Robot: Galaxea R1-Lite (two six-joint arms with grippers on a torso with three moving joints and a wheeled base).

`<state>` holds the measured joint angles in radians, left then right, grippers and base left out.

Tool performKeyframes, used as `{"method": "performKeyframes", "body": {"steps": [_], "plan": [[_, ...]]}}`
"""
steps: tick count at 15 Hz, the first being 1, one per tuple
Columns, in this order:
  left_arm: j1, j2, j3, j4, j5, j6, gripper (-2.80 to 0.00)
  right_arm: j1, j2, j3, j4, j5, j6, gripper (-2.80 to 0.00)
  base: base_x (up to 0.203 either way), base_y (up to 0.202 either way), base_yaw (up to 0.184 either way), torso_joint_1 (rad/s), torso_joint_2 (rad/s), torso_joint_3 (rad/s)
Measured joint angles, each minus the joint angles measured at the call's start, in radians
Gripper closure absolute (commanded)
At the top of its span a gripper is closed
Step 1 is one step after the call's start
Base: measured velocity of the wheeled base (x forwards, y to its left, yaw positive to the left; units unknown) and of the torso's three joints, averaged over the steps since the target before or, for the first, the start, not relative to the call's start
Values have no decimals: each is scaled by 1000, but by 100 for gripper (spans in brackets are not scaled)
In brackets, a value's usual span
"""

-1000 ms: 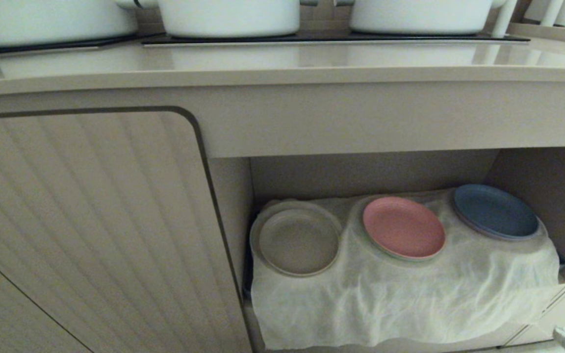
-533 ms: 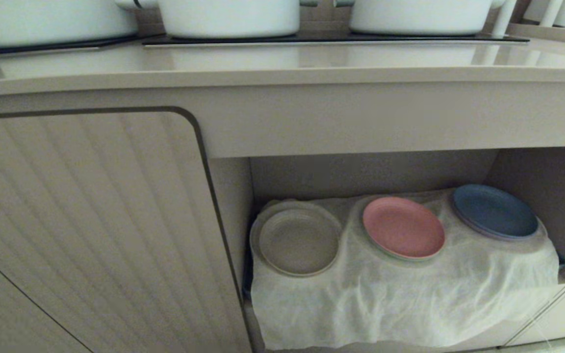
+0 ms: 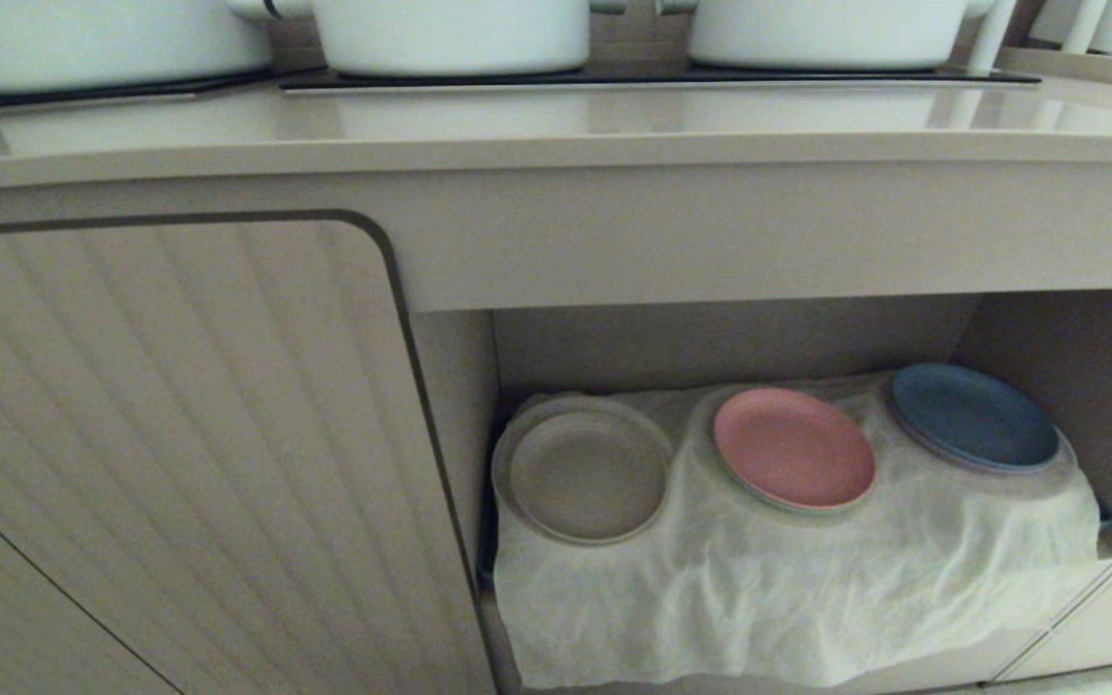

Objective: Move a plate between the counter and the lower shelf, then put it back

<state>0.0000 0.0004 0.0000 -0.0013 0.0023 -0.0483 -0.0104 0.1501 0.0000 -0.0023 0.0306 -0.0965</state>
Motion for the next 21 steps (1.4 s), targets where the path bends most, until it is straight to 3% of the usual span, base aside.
{"method": "performKeyframes", "body": {"steps": [6,21], "plan": [[0,0,0,0,0,0,0,9,-135,0,1,1,4,0,0,0,0,0,0,0],[0,0,0,0,1,0,0,9,-152,0,2,0,32,0,0,0,0,0,0,0]]}}
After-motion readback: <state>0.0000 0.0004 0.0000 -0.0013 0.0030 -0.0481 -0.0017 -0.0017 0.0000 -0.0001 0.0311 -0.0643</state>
